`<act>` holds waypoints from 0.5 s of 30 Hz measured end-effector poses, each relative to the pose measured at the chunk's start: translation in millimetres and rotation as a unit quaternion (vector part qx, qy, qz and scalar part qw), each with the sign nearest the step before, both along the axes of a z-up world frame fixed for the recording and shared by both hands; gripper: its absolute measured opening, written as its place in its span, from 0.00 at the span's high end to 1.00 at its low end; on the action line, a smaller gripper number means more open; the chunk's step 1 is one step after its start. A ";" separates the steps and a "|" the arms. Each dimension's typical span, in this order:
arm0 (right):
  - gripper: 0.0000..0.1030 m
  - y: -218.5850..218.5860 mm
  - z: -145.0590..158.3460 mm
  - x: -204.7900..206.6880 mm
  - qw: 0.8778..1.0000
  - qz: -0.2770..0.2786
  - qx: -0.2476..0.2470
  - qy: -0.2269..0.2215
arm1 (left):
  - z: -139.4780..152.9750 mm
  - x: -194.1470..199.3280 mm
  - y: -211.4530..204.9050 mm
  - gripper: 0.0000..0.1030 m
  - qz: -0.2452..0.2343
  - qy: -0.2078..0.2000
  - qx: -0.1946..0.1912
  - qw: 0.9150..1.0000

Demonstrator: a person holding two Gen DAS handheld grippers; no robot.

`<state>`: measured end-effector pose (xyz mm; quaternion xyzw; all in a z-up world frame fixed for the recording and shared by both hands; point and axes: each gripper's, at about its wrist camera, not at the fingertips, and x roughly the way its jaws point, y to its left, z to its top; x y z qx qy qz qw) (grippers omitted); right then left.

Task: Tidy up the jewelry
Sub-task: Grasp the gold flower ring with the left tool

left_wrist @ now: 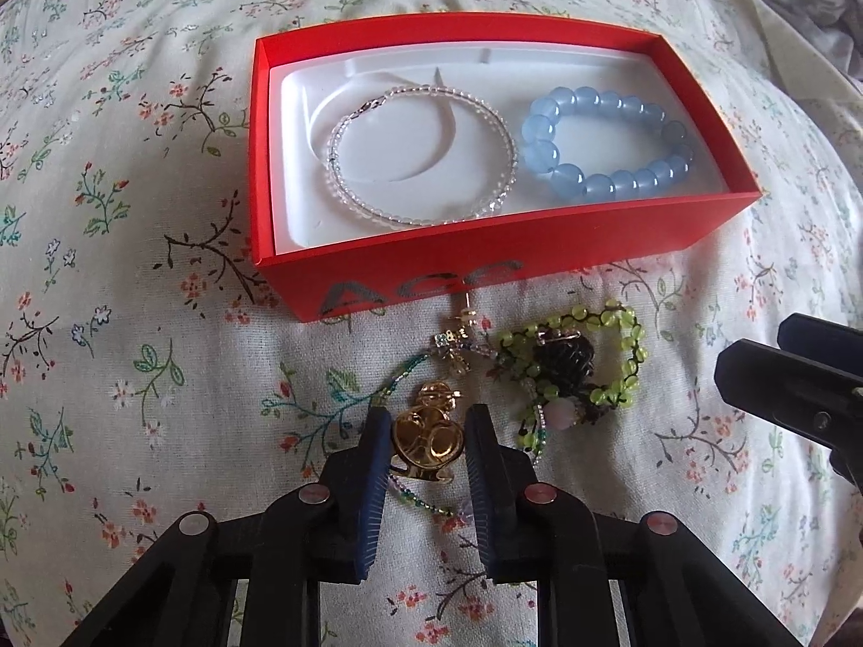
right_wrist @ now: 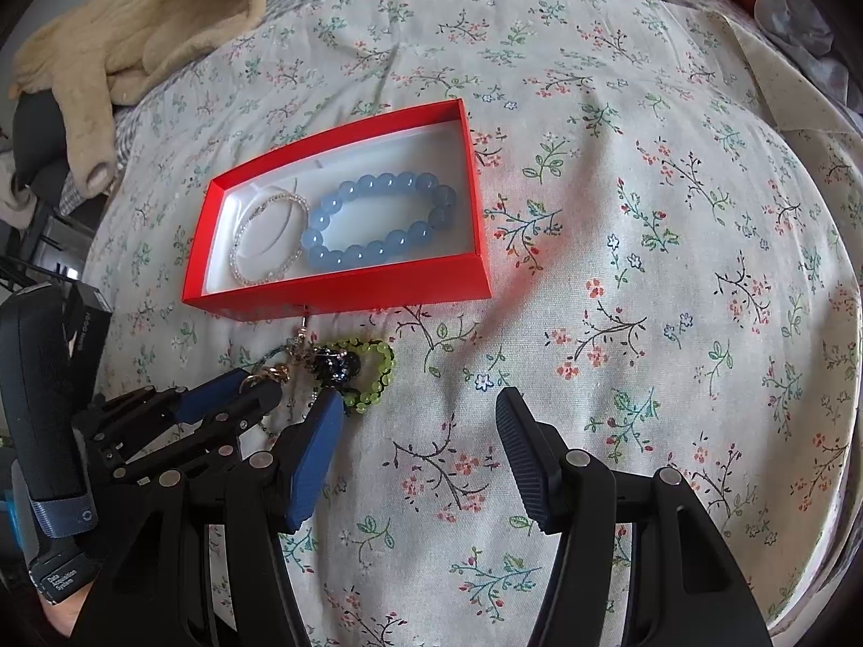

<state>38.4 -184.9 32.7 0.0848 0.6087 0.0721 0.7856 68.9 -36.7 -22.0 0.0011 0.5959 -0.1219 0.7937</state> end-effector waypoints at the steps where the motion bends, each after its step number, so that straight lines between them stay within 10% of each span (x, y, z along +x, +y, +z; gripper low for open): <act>1: 0.40 0.5 -0.1 0.3 1.000 0.000 0.000 0.000 | 1.1 -0.7 3.4 0.79 0.001 0.000 -0.002 1.000; 15: 0.42 22.2 -5.7 7.7 1.000 -0.002 0.029 -0.003 | 20.7 -8.4 52.0 0.79 0.037 -0.021 -0.035 0.998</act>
